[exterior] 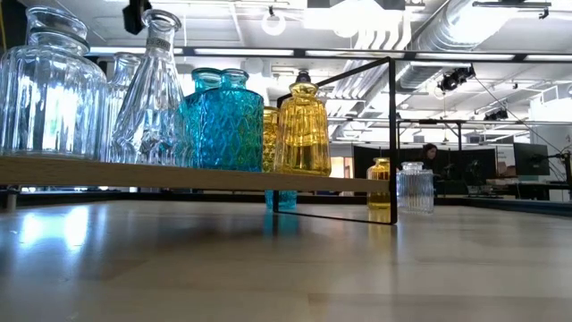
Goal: Sort vases onto shelf
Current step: Put the yellow vase on the shelf aligned with the other yellow vases
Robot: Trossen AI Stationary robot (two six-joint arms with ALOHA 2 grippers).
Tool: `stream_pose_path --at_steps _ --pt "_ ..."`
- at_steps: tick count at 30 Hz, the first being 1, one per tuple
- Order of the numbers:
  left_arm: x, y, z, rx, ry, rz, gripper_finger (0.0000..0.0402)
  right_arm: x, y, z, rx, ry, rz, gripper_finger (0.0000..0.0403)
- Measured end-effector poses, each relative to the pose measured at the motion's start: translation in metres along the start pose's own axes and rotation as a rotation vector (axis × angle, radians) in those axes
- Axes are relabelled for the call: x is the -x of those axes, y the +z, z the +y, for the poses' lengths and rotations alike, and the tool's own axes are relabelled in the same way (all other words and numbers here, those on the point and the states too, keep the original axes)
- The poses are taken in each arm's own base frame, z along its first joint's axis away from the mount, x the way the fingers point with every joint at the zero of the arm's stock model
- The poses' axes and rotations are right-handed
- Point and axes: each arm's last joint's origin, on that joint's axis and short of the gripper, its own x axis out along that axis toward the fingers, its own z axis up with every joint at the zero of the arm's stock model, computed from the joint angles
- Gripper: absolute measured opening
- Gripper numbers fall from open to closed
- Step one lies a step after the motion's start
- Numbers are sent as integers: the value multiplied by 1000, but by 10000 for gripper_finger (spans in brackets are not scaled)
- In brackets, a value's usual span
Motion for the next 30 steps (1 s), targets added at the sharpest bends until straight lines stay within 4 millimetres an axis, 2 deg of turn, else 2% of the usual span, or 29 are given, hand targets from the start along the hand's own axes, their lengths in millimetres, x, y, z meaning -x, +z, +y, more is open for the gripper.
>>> stream_pose_path --at_steps 3,6,8,12,16,21,26,30 --pt "-11 -2 1 14 24 24 0 -32 -16 10 94 59 2 0" --pt "-20 -1 2 19 33 18 0 -63 -37 19 163 161 -70 0" --pt "-23 1 1 25 30 -2 0 -76 -55 19 191 190 -109 0" --pt "-25 6 5 11 45 -33 0 -84 -96 8 169 120 -66 0" --pt "-26 12 14 21 92 -58 0 -87 -140 -6 24 67 -3 0" --pt "-36 16 29 23 113 -24 0 -107 -194 -13 -121 77 112 0" --pt "-43 27 39 -18 167 28 0 -129 -227 -12 -192 94 242 0" --pt "-47 40 44 -71 245 84 0 -144 -237 -6 -202 110 338 0"
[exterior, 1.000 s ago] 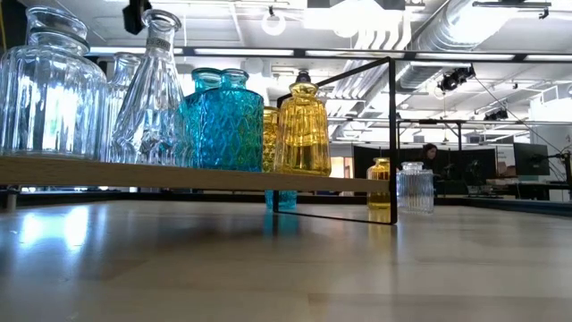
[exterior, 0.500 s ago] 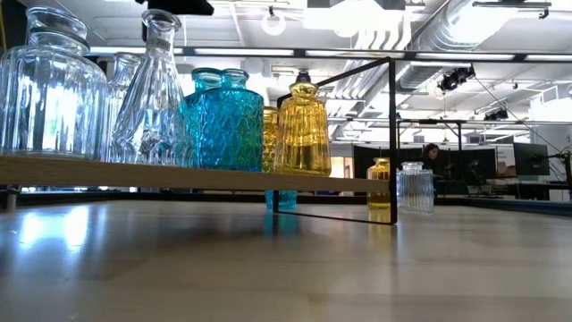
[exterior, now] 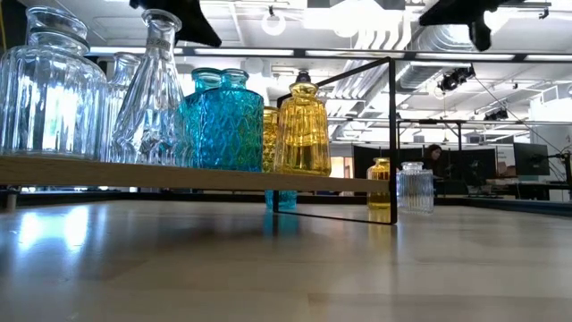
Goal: Sort vases onto shelf
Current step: Put the yellow vase on the shelf aligned with the other yellow vases
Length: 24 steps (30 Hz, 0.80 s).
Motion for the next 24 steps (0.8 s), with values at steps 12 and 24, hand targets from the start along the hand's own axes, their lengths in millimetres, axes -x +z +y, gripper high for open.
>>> stream_pose_path --at_steps 12,24 --pt "30 27 15 -57 219 201 0 -53 15 5 93 24 192 0" --pt "52 17 23 -6 253 322 0 -88 14 -12 67 -51 342 0"
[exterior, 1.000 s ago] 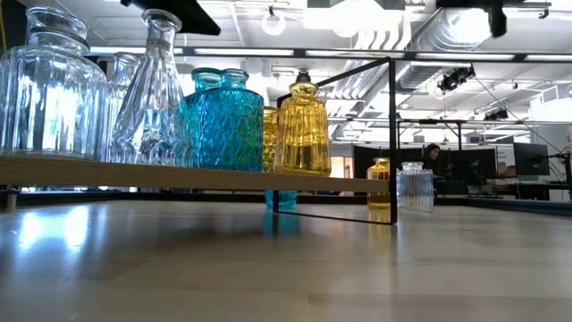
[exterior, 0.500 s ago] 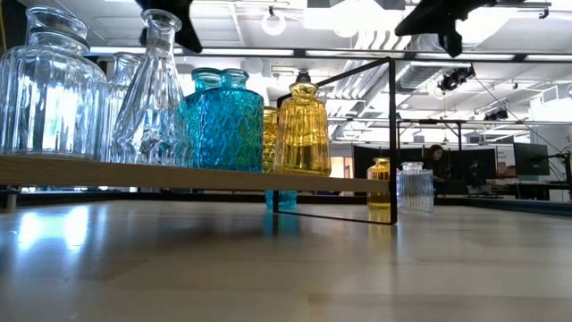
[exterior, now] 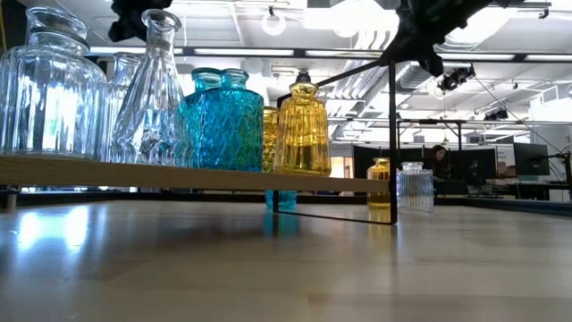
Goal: Sort vases onto shelf
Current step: Put the yellow vase on the shelf aligned with the other yellow vases
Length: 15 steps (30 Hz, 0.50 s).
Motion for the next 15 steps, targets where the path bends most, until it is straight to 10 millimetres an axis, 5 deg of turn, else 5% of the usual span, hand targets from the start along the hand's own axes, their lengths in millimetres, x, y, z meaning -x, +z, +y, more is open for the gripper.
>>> stream_pose_path --at_steps 15 --pt "-3 1 -1 -142 -4 13 0 -41 1 -21 -209 -91 94 0"
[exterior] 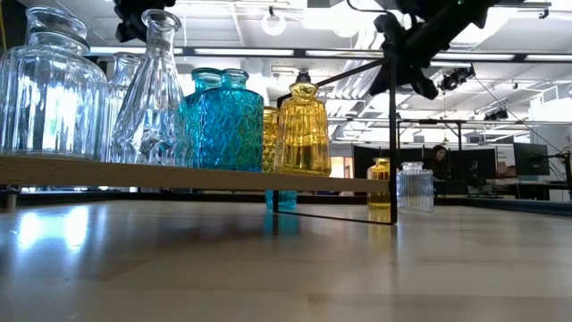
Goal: Sort vases onto shelf
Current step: Put the yellow vase on the shelf aligned with the other yellow vases
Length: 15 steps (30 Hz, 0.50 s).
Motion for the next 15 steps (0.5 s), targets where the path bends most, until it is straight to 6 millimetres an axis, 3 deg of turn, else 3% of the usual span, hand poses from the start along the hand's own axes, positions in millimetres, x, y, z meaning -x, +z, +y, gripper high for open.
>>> stream_pose_path --at_steps 6,15 --pt "0 0 -1 -2 -27 5 0 -9 2 -8 33 -29 34 0" --pt "-1 1 -1 19 -40 8 0 -19 2 -38 79 -105 182 1"
